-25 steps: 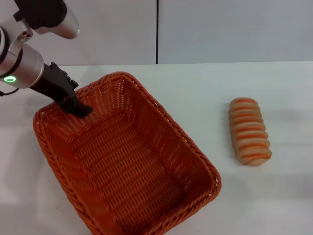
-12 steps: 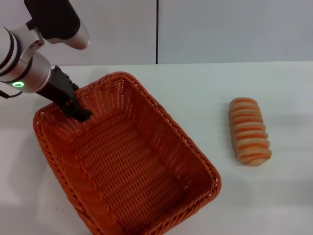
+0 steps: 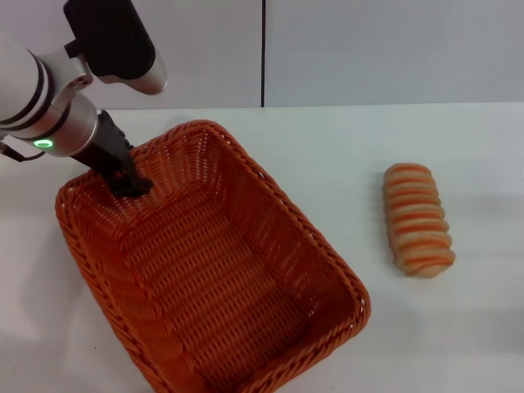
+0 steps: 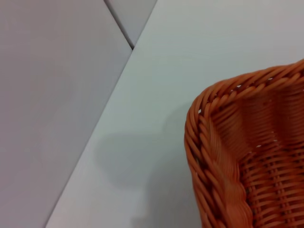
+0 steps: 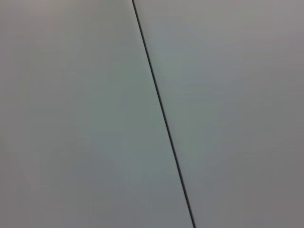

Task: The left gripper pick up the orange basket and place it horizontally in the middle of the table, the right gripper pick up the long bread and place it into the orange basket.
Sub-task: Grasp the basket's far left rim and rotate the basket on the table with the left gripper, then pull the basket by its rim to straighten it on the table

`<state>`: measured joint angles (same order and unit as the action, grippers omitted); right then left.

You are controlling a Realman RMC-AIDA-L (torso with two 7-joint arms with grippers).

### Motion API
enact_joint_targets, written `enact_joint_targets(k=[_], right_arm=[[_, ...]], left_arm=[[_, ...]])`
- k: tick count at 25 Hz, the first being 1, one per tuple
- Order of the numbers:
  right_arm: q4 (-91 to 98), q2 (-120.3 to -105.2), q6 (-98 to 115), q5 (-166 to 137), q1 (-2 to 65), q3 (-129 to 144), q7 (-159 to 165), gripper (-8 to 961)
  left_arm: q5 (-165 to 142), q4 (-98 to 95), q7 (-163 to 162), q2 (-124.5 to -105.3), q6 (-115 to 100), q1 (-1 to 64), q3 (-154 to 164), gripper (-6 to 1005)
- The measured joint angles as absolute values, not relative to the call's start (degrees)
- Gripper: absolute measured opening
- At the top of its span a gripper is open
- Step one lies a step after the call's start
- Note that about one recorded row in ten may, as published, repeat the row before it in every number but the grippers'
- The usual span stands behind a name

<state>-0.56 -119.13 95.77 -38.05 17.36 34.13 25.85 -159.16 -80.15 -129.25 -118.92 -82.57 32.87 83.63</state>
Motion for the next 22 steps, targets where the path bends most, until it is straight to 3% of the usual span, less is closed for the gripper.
enact_joint_targets(k=[12,22], right_arm=[[1.1,-118.9,99.0,-38.0,17.0,30.5,25.8,627],[7.6,-118.59,92.9,-38.4,20.1,29.0,27.2,625]], left_arm=[[-155.8,-85.8,-145.5,-118.89,-80.5,32.7,82.0,296],[-160.1,-86.4,-158.4,-118.99,-78.8,34.6,77.8,228]])
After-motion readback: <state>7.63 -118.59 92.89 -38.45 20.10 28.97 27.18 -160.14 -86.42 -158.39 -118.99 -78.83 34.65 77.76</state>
